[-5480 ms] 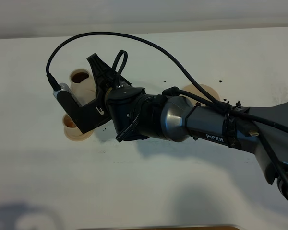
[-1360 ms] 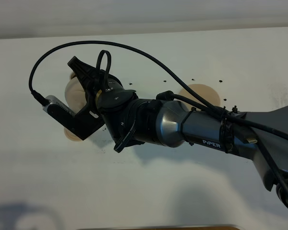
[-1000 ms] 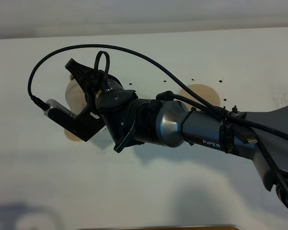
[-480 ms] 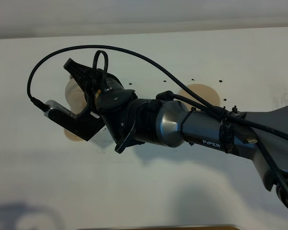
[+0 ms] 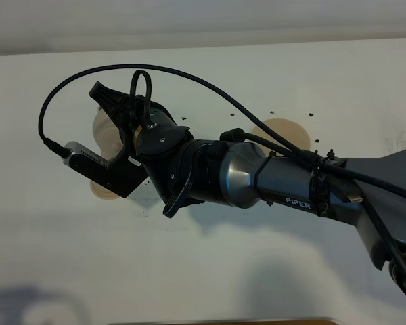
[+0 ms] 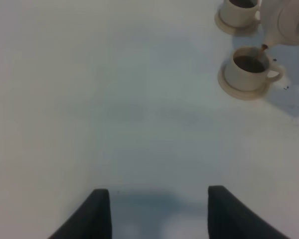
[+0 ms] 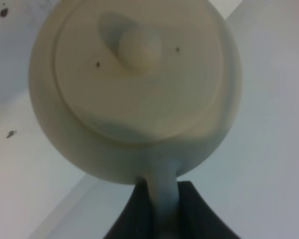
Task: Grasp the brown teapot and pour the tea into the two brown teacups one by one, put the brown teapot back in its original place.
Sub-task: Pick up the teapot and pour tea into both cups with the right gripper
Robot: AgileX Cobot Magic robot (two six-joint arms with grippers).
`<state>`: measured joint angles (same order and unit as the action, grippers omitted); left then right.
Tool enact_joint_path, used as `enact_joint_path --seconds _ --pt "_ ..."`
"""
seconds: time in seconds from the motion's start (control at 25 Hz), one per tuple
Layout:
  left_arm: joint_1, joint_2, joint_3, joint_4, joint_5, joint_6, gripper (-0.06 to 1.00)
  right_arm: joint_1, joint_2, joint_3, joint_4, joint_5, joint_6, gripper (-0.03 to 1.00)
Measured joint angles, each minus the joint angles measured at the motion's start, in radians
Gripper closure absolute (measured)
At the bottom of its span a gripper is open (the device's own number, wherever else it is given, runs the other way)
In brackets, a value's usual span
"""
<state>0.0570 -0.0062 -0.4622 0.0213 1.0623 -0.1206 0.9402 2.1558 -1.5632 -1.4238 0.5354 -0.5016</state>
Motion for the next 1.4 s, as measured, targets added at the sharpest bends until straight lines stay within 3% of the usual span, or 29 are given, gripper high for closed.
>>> enact_joint_path --seconds 1.4 --pt "0.0 0.0 0.0 0.0 0.0 0.0 0.44 0.0 0.0 -0.002 -0.006 0.01 0.006 0.88"
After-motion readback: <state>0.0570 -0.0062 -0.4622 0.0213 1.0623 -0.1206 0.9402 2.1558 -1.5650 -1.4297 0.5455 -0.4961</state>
